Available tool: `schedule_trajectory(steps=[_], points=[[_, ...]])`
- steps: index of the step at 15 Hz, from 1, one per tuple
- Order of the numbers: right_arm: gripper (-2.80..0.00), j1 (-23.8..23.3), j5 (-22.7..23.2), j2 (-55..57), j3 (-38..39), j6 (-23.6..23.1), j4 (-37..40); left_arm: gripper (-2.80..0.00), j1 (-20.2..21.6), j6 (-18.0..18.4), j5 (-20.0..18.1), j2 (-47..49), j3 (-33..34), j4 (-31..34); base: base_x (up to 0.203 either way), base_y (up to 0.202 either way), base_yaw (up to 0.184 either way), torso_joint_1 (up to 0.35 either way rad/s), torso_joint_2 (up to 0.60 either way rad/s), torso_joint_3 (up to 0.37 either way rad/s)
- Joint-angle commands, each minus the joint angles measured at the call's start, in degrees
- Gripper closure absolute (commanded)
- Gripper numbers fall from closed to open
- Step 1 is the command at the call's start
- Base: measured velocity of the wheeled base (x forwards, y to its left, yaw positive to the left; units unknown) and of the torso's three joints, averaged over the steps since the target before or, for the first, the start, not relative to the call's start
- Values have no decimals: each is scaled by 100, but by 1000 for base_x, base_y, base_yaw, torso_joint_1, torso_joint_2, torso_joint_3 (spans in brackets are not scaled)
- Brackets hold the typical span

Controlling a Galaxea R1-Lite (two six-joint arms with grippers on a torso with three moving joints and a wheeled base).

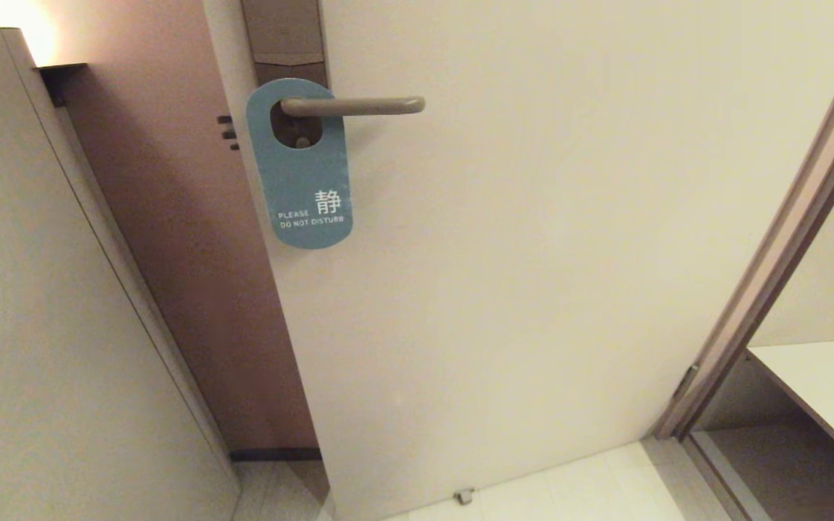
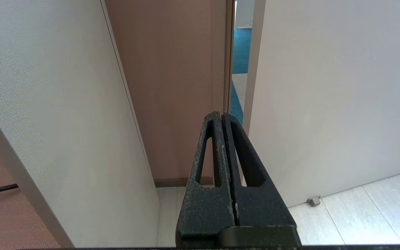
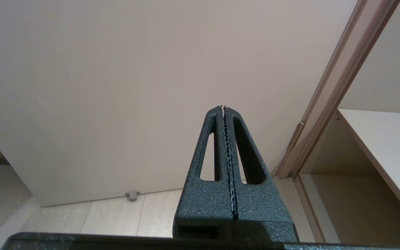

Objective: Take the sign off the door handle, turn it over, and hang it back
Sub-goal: Take down the sign

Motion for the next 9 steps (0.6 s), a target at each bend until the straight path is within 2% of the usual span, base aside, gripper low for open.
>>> schedule_trajectory(steps=[1,6,9], points=[[0,2,5,2,0,-5,2,0,1,2,1,7,-1,-6,0,0,0,0,0,0],[0,2,5,2,0,3,4,0,1,-16,1,7,-1,2,0,0,0,0,0,0],[0,2,5,2,0,-5,1,0,1,104,-31,7,-1,1,0,0,0,0,0,0]])
